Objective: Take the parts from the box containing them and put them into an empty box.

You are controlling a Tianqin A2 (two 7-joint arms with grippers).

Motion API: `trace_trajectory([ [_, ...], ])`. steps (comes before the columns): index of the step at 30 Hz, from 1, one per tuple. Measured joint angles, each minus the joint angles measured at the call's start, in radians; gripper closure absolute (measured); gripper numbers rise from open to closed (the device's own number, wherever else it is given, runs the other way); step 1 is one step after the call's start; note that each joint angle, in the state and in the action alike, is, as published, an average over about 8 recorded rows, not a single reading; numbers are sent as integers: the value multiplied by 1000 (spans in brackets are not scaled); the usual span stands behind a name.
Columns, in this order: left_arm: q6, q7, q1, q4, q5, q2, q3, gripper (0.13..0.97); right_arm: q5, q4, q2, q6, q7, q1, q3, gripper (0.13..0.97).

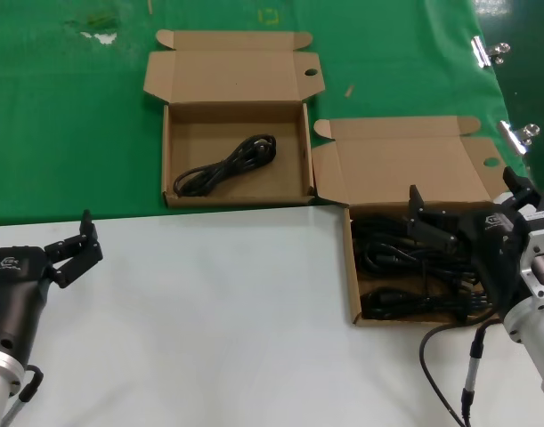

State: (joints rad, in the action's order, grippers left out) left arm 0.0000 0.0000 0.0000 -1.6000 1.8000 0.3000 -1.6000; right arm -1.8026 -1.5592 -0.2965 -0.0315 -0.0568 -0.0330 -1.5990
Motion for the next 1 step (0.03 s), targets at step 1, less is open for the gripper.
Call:
trace_trajectory([
  [1,0,0,0,0,0,0,0,132,0,0,0,0,0,0,0,129],
])
